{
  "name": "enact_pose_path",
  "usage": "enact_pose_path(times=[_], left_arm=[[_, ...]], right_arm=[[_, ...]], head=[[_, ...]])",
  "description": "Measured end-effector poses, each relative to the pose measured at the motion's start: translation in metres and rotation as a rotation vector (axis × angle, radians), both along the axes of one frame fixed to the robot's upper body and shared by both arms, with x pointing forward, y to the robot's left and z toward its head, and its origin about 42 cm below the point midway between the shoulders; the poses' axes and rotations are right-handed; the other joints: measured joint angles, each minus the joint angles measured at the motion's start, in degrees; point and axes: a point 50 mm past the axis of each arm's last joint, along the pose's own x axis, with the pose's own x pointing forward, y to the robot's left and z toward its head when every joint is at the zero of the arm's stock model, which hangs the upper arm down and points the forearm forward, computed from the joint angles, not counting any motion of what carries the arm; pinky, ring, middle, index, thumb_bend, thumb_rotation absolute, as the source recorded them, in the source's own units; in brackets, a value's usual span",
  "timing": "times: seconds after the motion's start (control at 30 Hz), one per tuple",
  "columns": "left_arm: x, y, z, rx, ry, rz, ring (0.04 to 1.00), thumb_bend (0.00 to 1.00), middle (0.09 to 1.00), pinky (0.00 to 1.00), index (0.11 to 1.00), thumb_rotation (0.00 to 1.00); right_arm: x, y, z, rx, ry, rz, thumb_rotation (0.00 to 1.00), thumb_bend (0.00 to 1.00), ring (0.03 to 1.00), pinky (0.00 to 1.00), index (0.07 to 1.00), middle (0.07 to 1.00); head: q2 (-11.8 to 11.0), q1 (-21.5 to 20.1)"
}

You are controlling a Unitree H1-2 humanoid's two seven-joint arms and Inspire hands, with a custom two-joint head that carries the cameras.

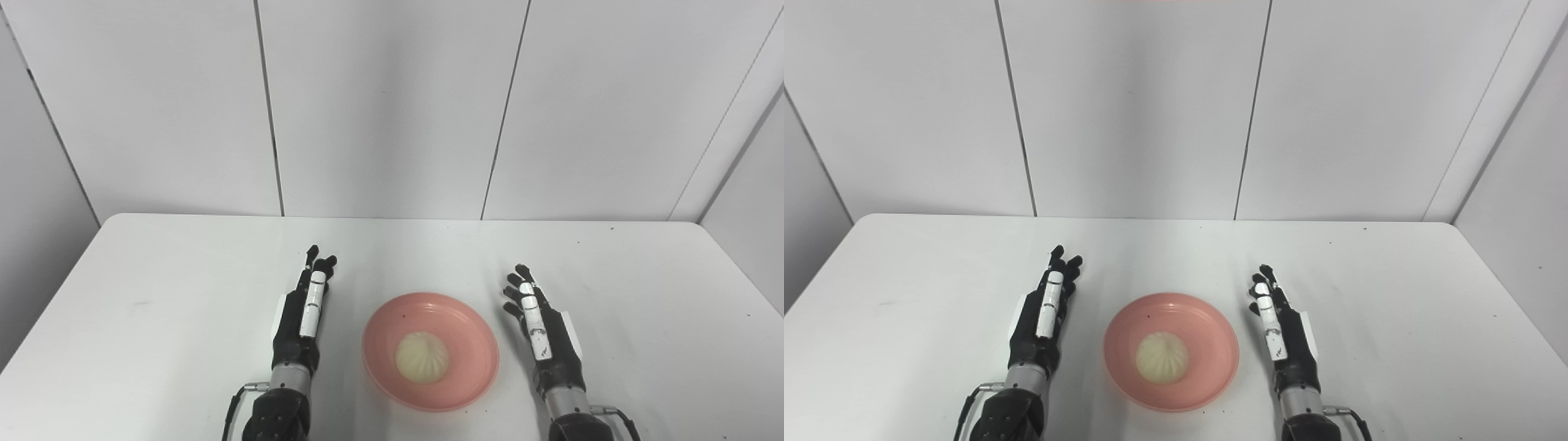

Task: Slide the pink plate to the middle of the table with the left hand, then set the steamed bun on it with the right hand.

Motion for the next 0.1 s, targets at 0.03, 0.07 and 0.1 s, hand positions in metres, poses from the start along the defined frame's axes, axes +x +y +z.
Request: enact_pose_path(times=[0.03, 0.07, 0.1], left_arm=[[0.0, 0.0, 0.0, 0.0, 0.0, 0.0, 0.939, 0.58, 0.898, 1.0, 0.973, 0.95], [0.0, 0.0, 0.0, 0.0, 0.0, 0.0, 0.938, 0.58, 0.897, 1.0, 0.977, 0.95], [0.0, 0.0, 0.0, 0.0, 0.0, -0.001, 0.938, 0.58, 0.896, 1.0, 0.979, 0.95]], right_arm=[[0.0, 0.0002, -0.0002, 0.001, 0.0, 0.0, 1.0, 0.75, 0.893, 0.88, 0.923, 0.912], [0.0, 0.0002, -0.0004, 0.002, 0.0, 0.0, 1.0, 0.75, 0.892, 0.87, 0.923, 0.913], [0.0, 0.0002, -0.0005, 0.003, 0.0, 0.0, 1.0, 0.74, 0.892, 0.87, 0.923, 0.913]], head=[[0.1, 0.1], [0.1, 0.1], [0.1, 0.1]])
